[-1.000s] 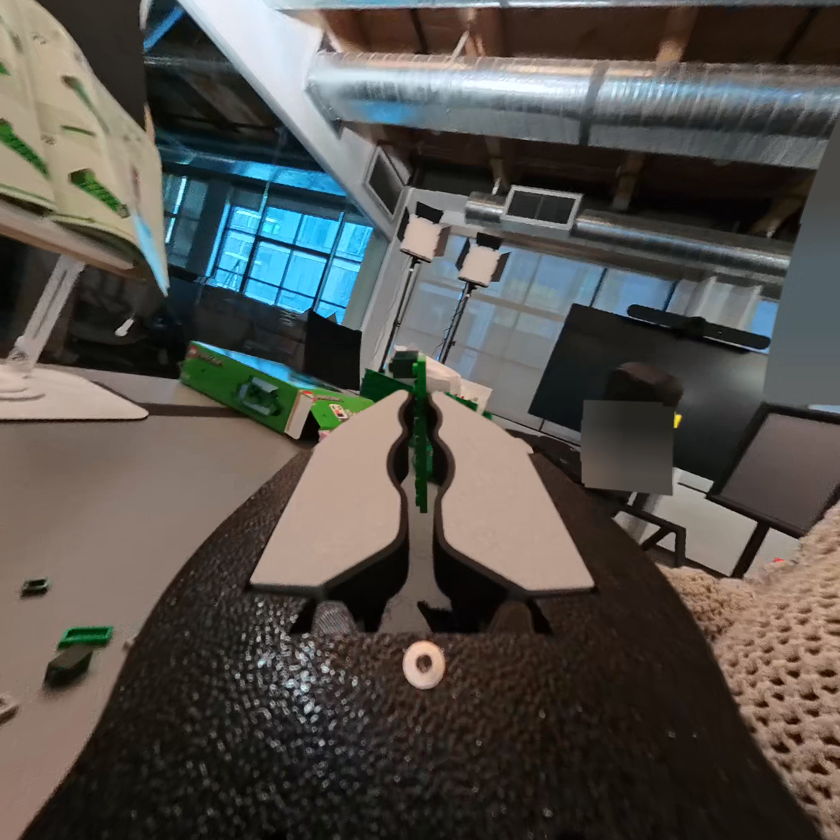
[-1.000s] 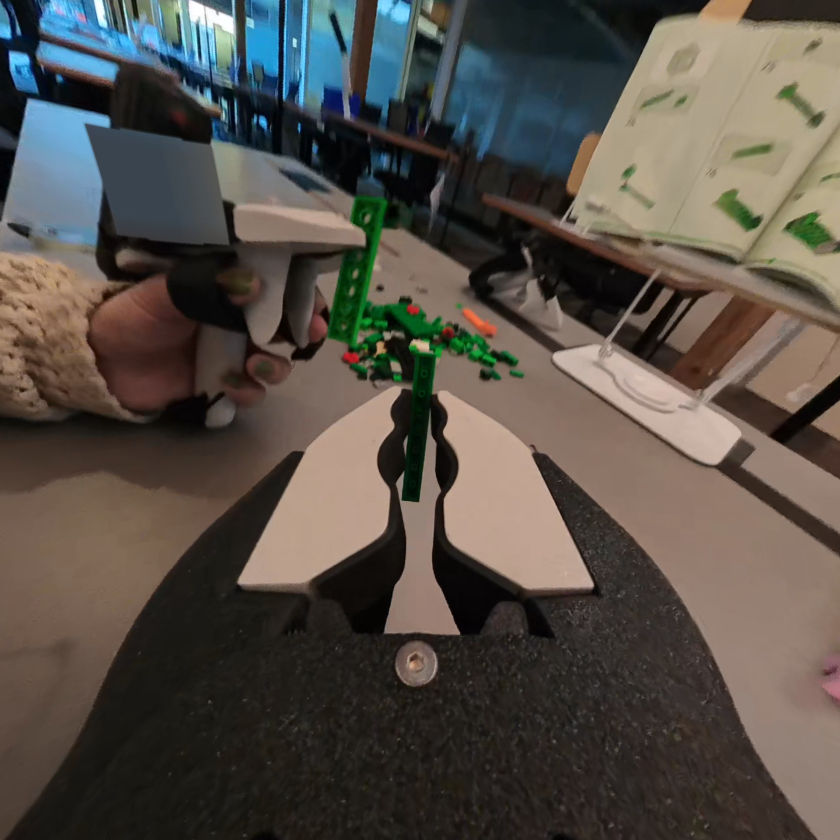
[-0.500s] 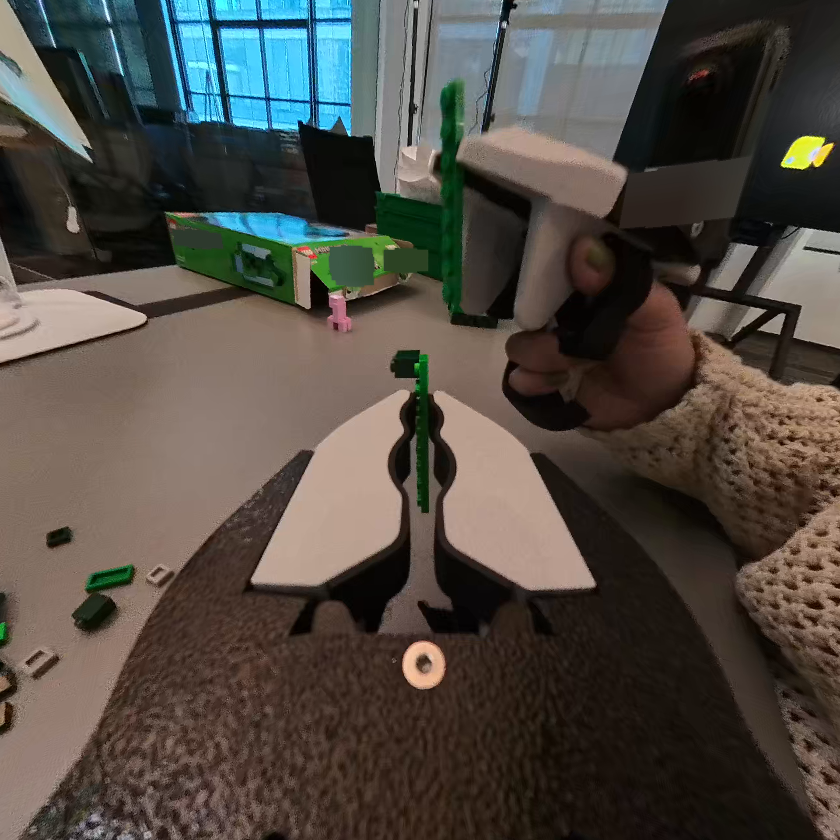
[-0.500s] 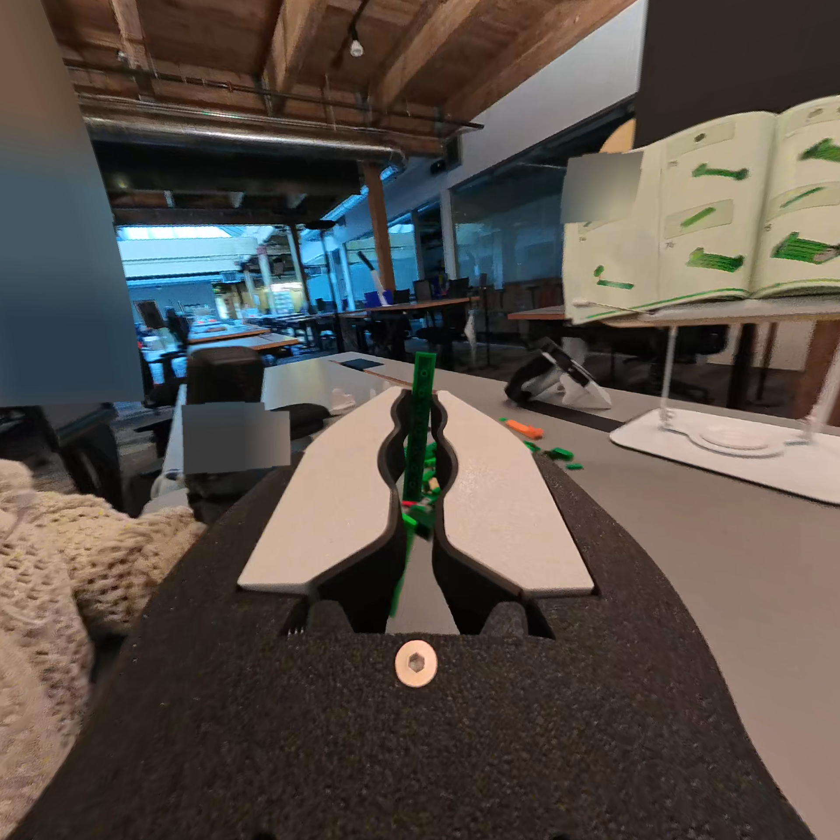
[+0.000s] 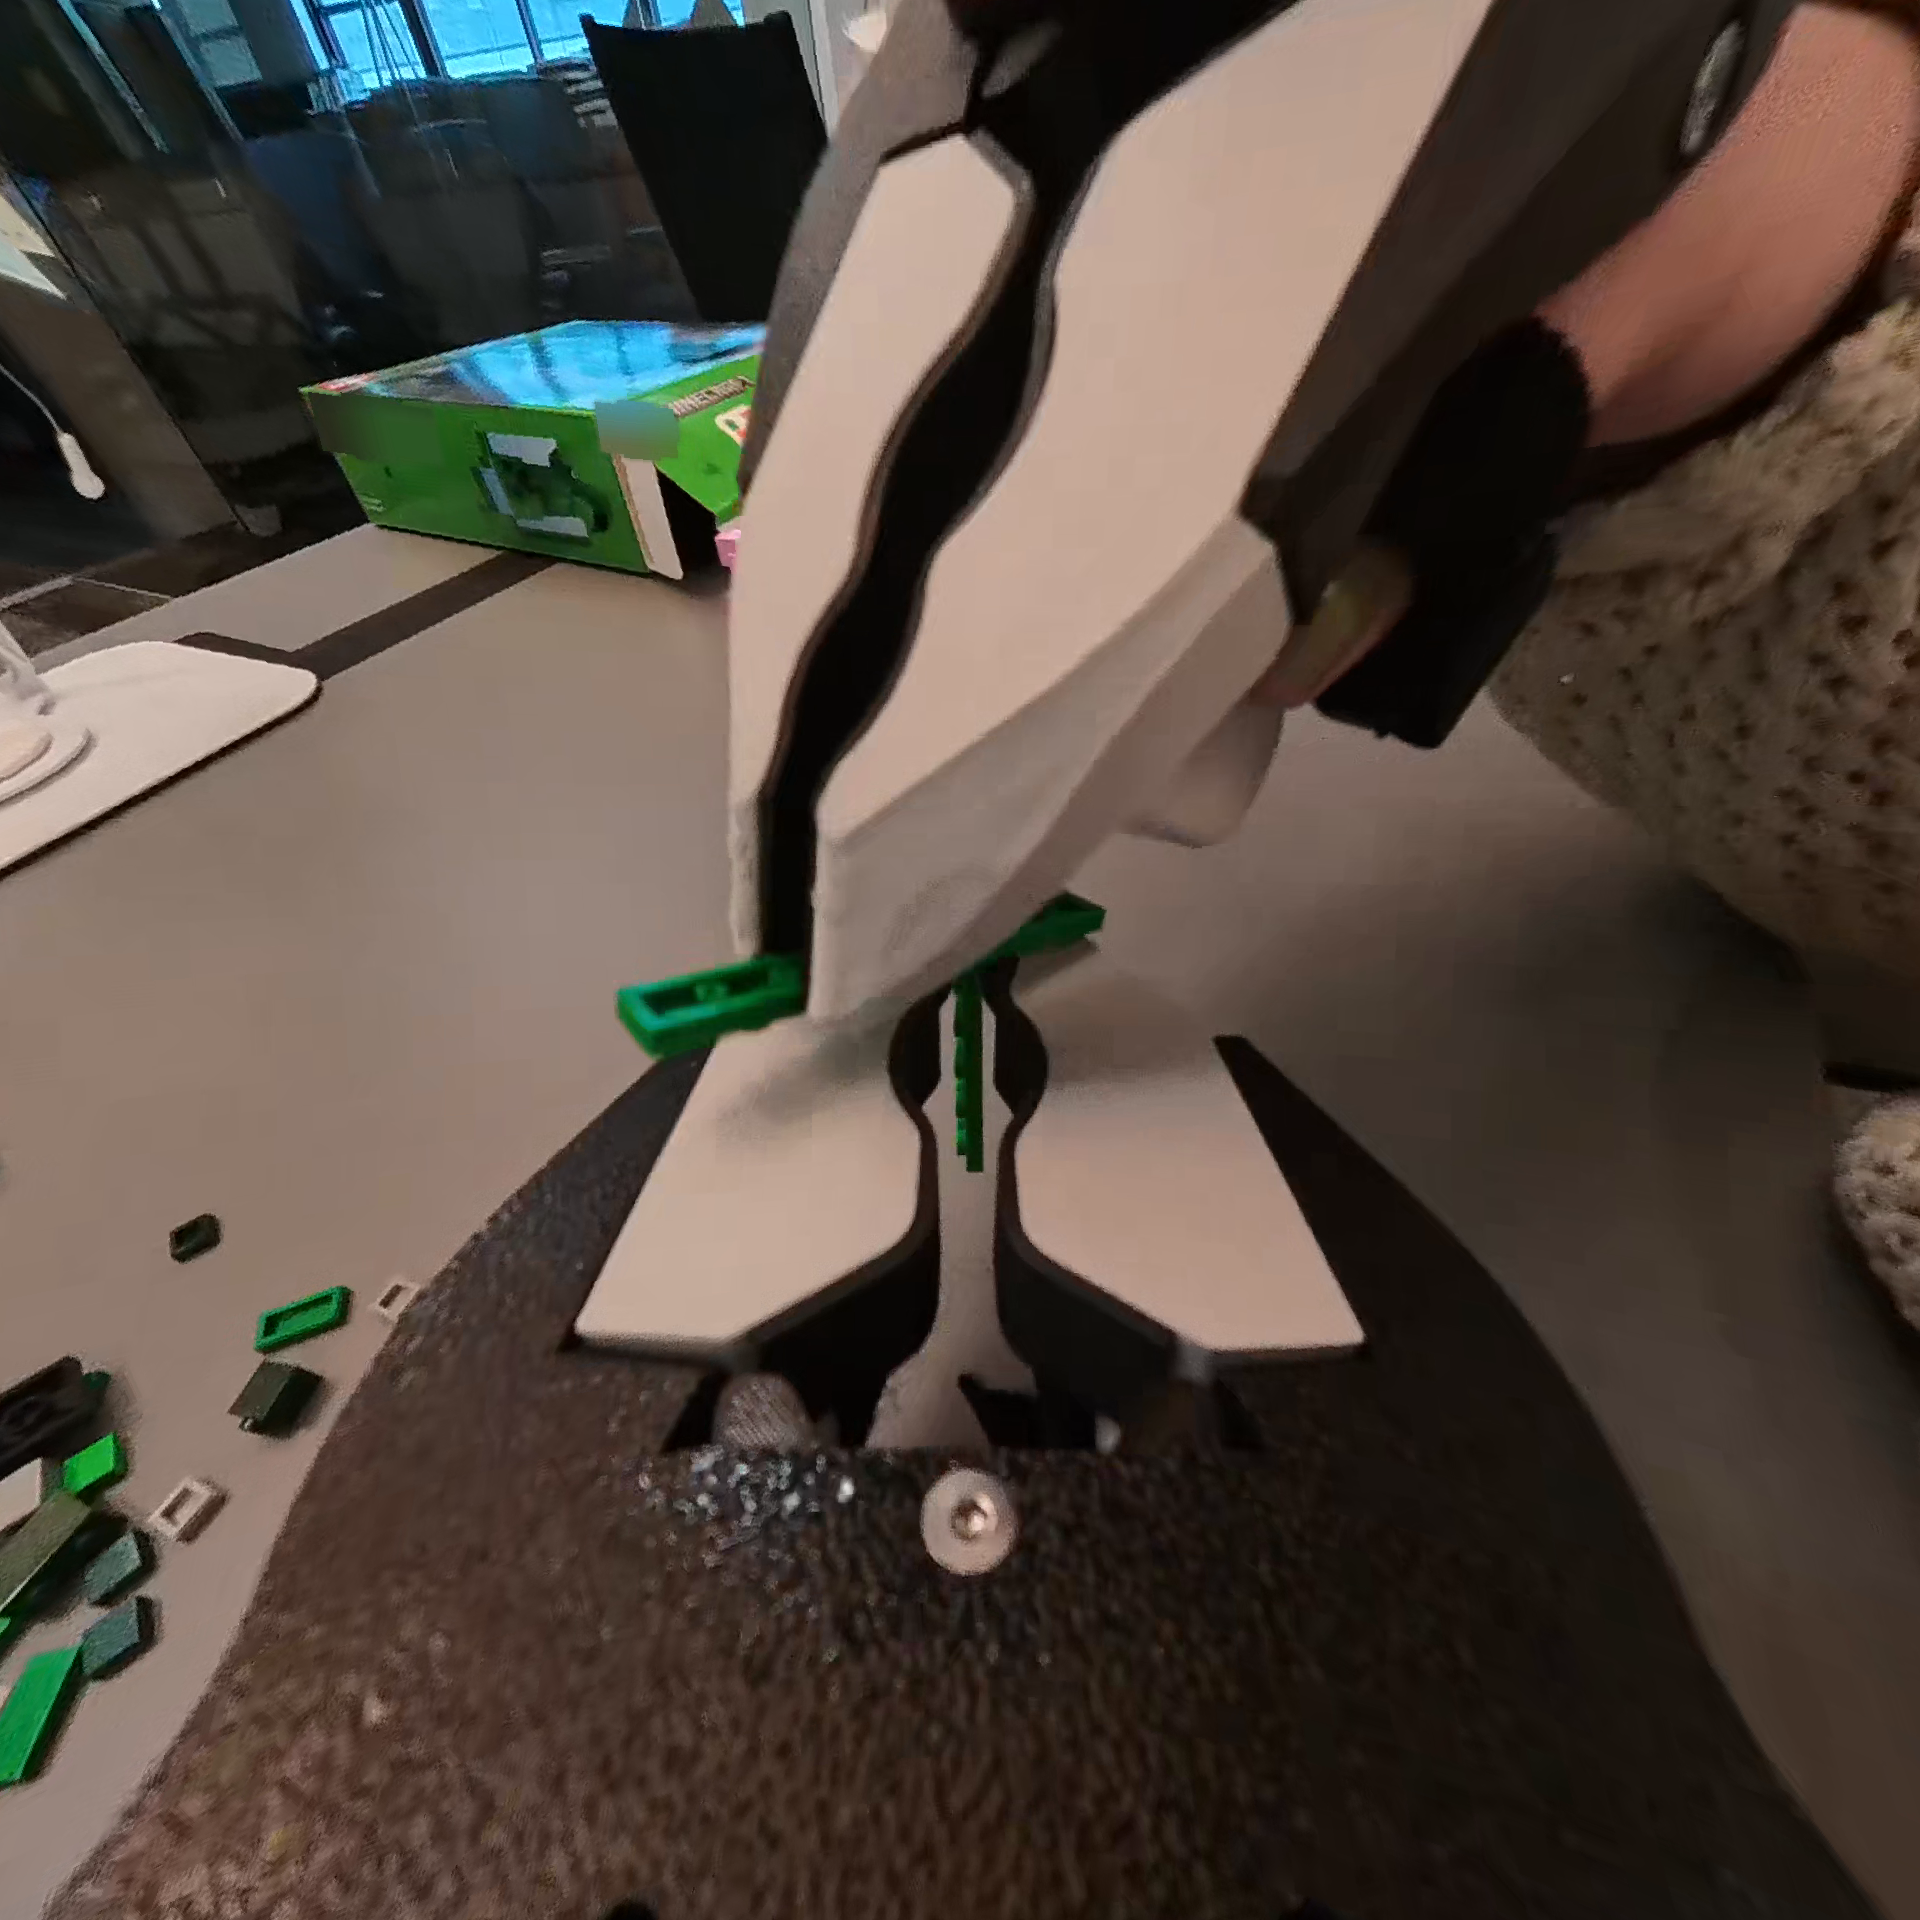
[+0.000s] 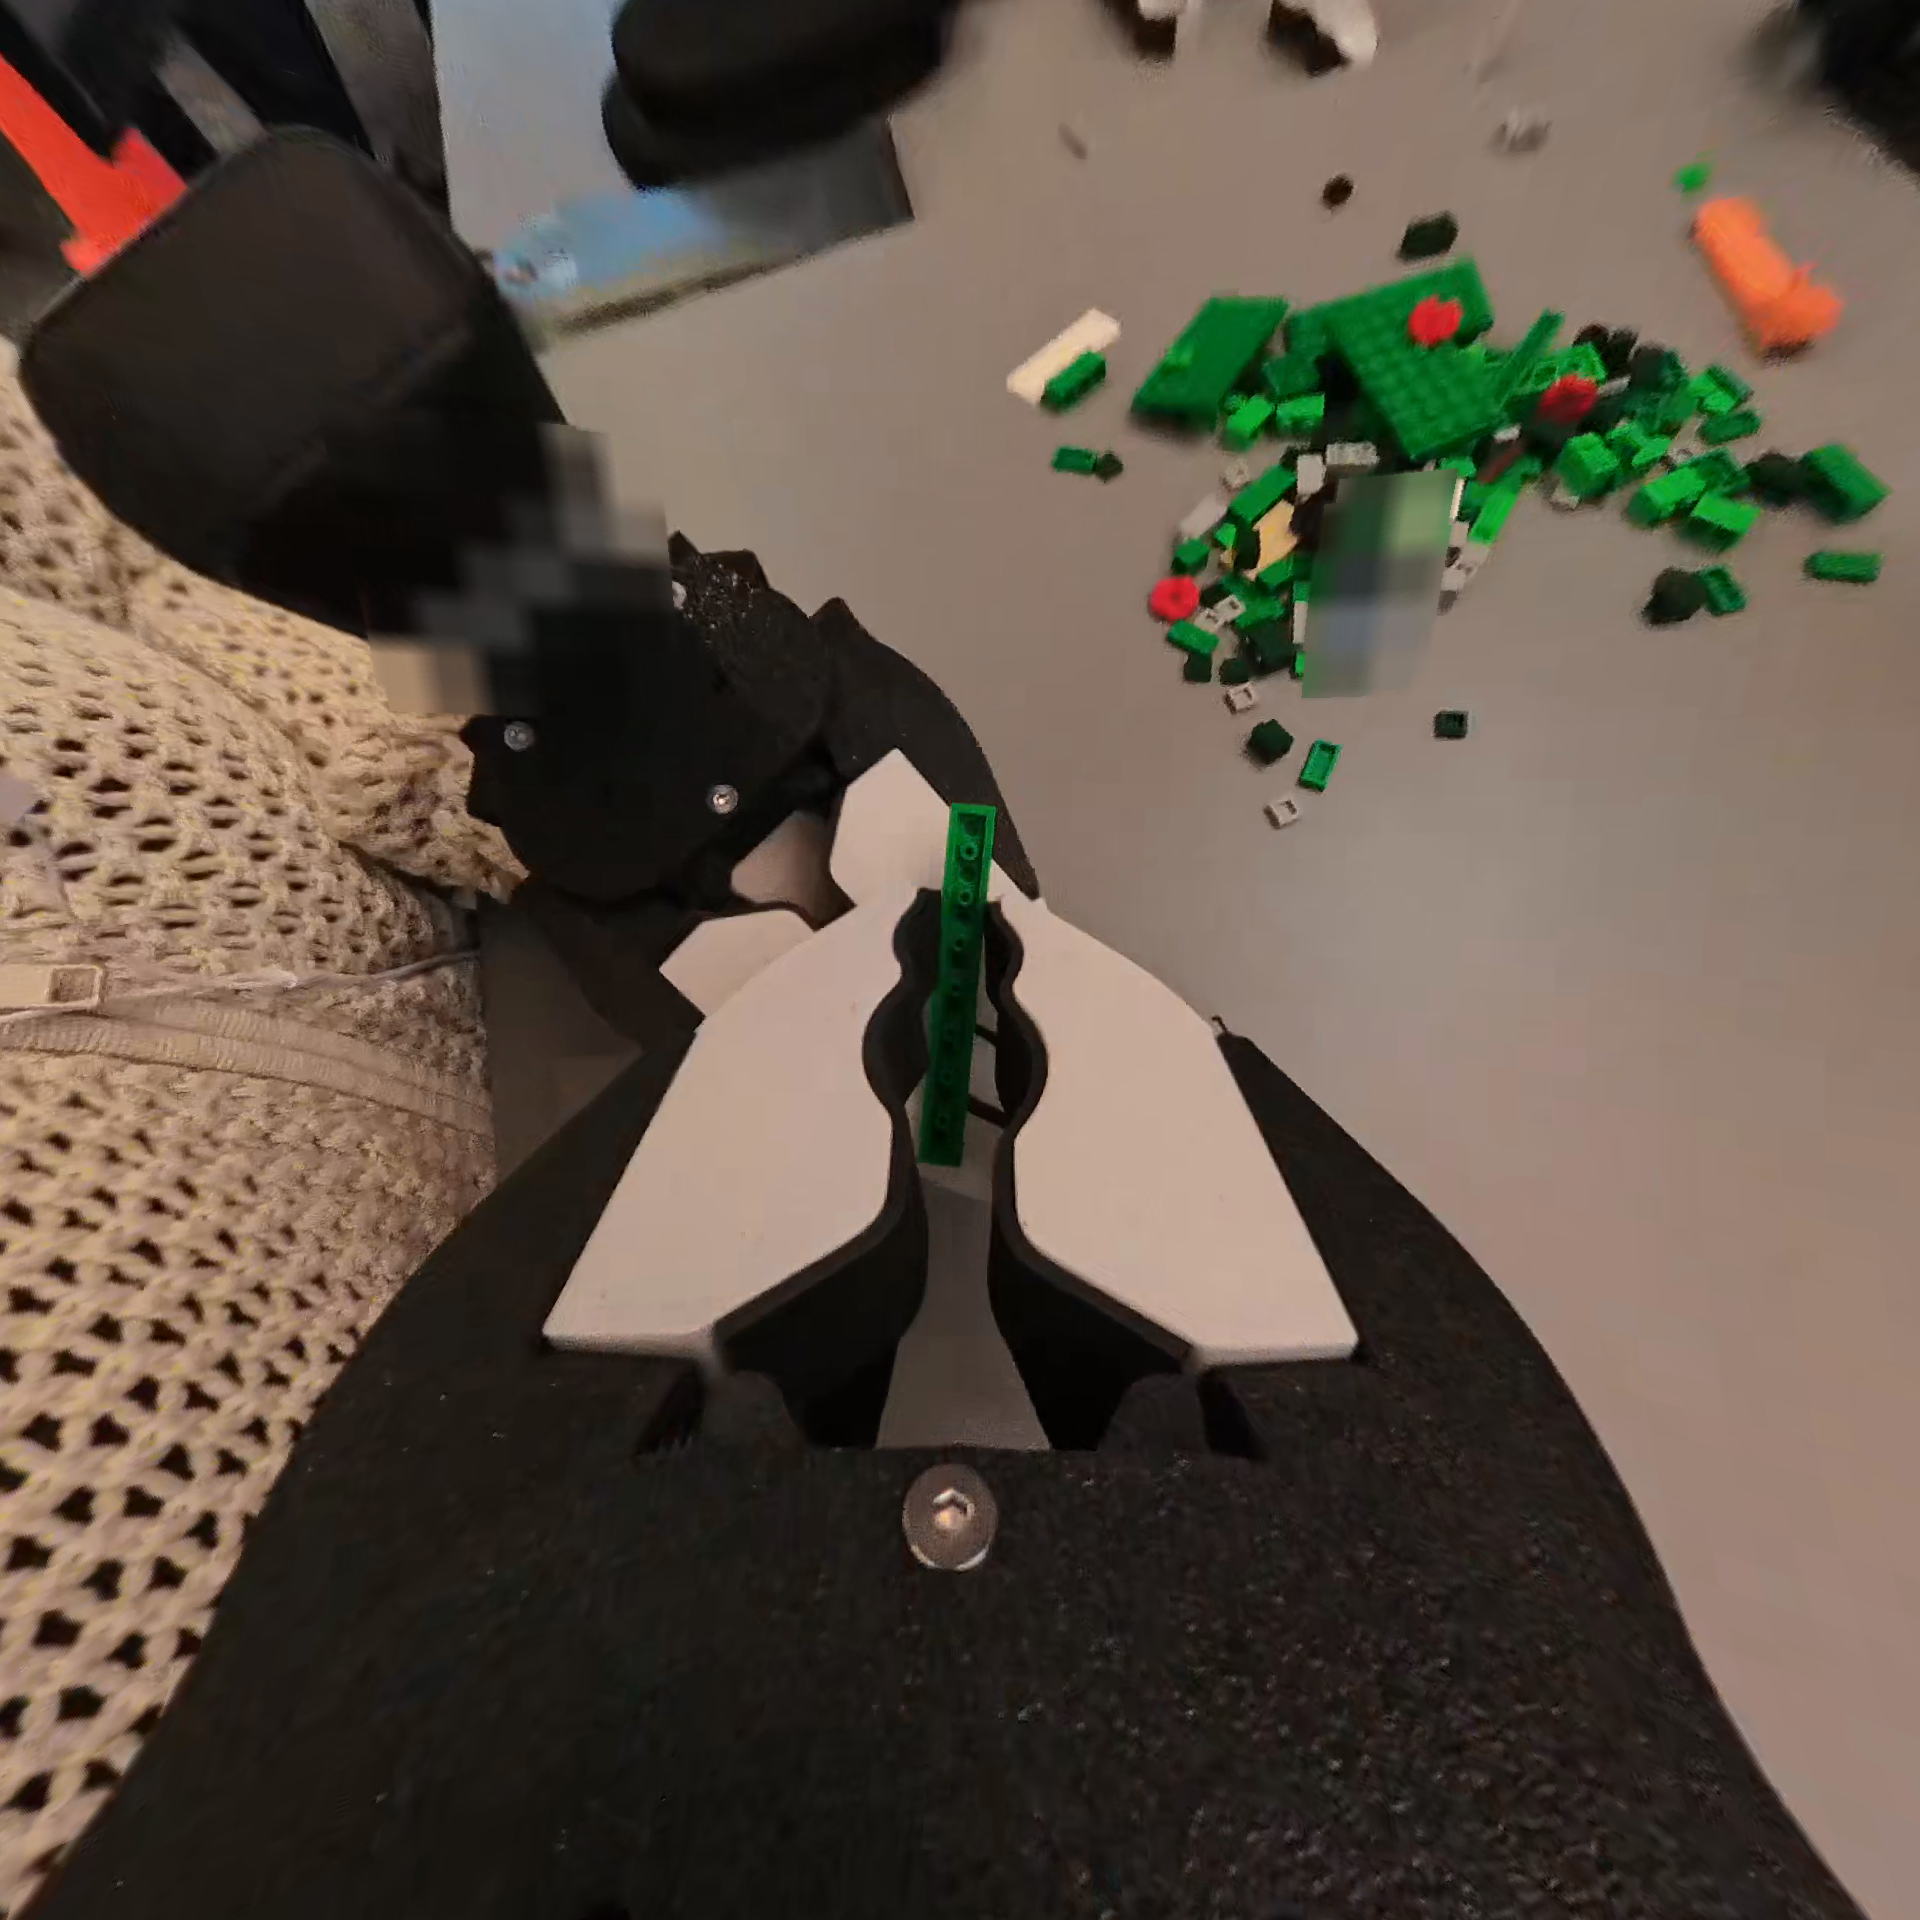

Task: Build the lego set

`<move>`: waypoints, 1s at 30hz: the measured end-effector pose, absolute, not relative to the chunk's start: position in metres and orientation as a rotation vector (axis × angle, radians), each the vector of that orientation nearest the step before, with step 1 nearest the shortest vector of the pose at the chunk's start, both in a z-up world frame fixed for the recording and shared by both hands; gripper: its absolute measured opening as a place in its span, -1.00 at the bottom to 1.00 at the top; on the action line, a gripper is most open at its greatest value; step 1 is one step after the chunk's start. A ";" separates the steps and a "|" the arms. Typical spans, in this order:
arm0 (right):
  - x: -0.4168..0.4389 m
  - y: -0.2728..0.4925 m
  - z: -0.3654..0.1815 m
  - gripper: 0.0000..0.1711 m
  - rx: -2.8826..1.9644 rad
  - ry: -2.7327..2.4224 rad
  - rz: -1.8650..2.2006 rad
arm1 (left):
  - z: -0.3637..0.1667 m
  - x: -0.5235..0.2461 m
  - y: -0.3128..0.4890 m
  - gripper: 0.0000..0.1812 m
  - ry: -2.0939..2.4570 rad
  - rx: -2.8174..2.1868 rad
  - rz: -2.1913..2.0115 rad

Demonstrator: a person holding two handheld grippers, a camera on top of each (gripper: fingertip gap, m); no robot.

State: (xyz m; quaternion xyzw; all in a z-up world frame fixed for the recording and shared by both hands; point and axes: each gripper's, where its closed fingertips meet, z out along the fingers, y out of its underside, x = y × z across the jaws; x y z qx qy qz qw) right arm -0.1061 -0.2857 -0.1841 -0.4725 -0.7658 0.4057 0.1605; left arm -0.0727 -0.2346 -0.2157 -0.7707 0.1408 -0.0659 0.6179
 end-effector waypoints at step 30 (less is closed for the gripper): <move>-0.082 -0.308 -0.141 -0.68 -0.519 -3.006 1.425 | -0.155 -0.021 -0.286 -0.97 0.538 -1.340 -0.843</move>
